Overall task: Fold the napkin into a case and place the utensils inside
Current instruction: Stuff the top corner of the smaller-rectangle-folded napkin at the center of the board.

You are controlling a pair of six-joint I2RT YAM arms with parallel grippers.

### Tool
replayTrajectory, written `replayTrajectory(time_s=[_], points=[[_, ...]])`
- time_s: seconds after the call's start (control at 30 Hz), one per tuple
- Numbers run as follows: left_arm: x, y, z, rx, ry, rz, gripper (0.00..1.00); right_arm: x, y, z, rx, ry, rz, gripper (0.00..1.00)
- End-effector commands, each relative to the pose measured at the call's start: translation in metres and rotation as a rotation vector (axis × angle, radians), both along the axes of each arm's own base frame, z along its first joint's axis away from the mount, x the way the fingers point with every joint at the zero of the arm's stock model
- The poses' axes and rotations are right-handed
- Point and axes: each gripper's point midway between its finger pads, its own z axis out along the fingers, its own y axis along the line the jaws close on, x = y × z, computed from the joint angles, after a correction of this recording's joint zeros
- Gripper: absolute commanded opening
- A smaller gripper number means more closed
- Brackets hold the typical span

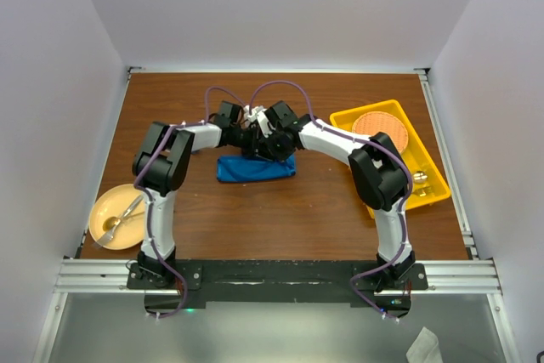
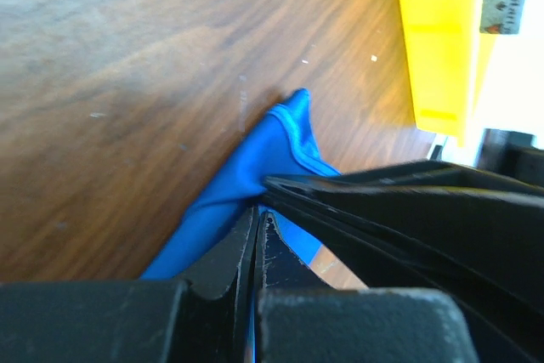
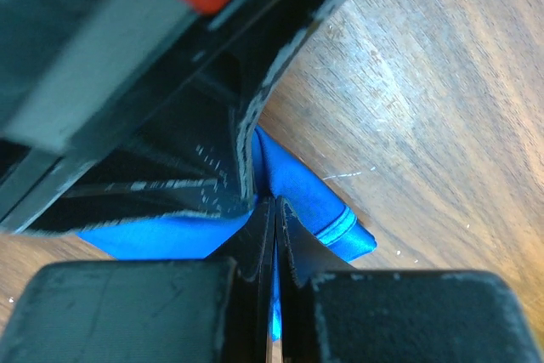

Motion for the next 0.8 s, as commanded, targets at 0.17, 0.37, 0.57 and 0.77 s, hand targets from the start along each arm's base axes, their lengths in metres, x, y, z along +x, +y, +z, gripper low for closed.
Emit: replayTrajectory(time_s=[0.17,0.37,0.57,0.77], points=[[0.01,0.005,-0.026,0.055,0.017,0.014,0.0,0.001,0.009,0.023,0.054,-0.019,0.023,0.0],[0.013,0.004,-0.016,0.046,0.001,0.008,0.0,-0.004,-0.002,-0.012,-0.003,0.02,0.017,0.0],[0.012,0.006,-0.004,0.029,0.002,0.005,0.08,0.0,-0.013,-0.029,-0.054,0.022,0.004,0.0],[0.012,0.018,0.004,0.04,-0.004,0.012,0.24,0.003,-0.023,-0.039,-0.086,0.016,-0.004,0.0]])
